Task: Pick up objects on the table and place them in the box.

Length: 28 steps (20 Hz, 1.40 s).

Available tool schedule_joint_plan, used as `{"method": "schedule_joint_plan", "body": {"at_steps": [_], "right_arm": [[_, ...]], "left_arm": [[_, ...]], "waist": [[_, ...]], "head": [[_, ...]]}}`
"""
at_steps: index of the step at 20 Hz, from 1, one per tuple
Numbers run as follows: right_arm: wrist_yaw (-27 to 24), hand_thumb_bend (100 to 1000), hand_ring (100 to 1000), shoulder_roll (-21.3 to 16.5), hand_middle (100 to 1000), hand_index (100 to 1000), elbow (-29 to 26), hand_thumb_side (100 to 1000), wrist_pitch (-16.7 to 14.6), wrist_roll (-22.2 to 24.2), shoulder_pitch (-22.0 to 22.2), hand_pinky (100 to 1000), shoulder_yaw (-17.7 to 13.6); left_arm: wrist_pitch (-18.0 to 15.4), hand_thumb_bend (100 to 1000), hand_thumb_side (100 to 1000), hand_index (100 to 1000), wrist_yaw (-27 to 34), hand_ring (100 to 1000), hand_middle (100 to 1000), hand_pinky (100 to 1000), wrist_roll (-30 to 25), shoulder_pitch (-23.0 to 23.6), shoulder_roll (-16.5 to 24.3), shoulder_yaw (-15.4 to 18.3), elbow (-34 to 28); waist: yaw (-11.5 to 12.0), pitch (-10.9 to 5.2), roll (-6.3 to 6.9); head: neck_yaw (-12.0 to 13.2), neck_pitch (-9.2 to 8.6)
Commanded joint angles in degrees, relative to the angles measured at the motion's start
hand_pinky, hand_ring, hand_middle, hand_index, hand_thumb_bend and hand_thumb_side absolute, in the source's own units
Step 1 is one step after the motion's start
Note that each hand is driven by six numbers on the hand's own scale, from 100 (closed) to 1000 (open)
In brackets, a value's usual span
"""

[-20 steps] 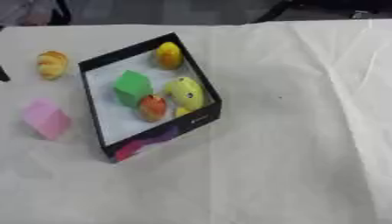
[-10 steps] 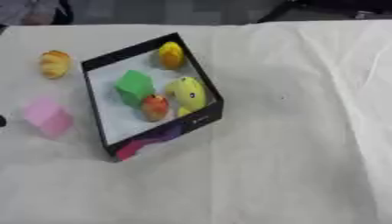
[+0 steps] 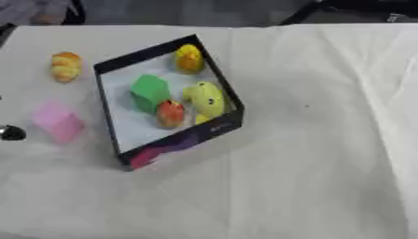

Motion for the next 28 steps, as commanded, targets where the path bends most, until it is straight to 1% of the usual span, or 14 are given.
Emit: {"method": "schedule_joint_plan", "body": {"at_steps": [1,3,5,6,12,15,20,28], "right_arm": [[-0.3,100,722,-1.7,681,815,-0.3,576,0.1,-0.1,-0.5,915,-0.8],[-0.3,100,722,-1.6,681,814,-0.1,578,0.1,-0.1,-0.5,915,-0.9],[-0.4,100,721,-1.5,680,814,0.0,579,0.2,-0.1,-0.4,916,-0.9],[-0.4,100,721,-1.5,680,814,0.0,579,0.2,-0.1,-0.4,916,-0.9],[-0.6,100,719,-1.4,678,812,0.2,581,0.3,-0.3,-0.3,911,-0.8],[-0.6,100,717,-1.4,677,812,0.2,582,0.4,-0.3,-0.3,911,-0.8],[-0.8,100,719,-1.3,679,814,0.2,584,0.4,-0.1,-0.2,915,-0.8],[-1.0,100,720,-1.2,680,814,0.1,586,0.2,0.3,-0.1,919,-0.8]], "left_arm": [[0.9,847,705,792,-0.2,823,722,852,-0.9,-0.9,1.0,-0.5,1.5],[1.2,838,717,807,0.8,835,738,857,-1.6,-1.1,0.7,-0.7,1.9],[1.7,827,747,814,2.4,839,744,860,-2.3,-1.3,0.5,-0.8,1.8],[2.0,838,768,818,3.1,843,747,866,-2.5,-1.4,0.5,-0.8,1.6],[3.0,830,792,826,6.3,850,755,878,-3.1,-2.5,0.4,-1.2,-2.1],[3.9,852,813,836,6.9,858,766,883,-3.3,-3.5,0.1,-2.0,-3.2],[4.5,865,798,850,5.5,876,785,894,-4.0,-5.8,-1.2,-3.7,-2.7],[4.3,879,776,858,1.5,889,798,900,-4.0,-9.5,-4.1,-6.4,1.1]], "waist": [[0.1,-1.39,-0.05],[0.2,-1.39,-0.03],[0.2,-1.39,-0.03],[0.3,-1.39,-0.03],[0.3,-1.39,-0.02],[0.3,-1.35,0.04],[0.2,-1.18,0.11],[0.1,-0.65,0.21]], "head": [[0.4,0.03],[0.6,-0.07],[0.6,-0.11],[0.6,-0.13],[0.0,0.07],[-0.2,0.11],[-0.6,0.21],[-1.2,0.31]]}}
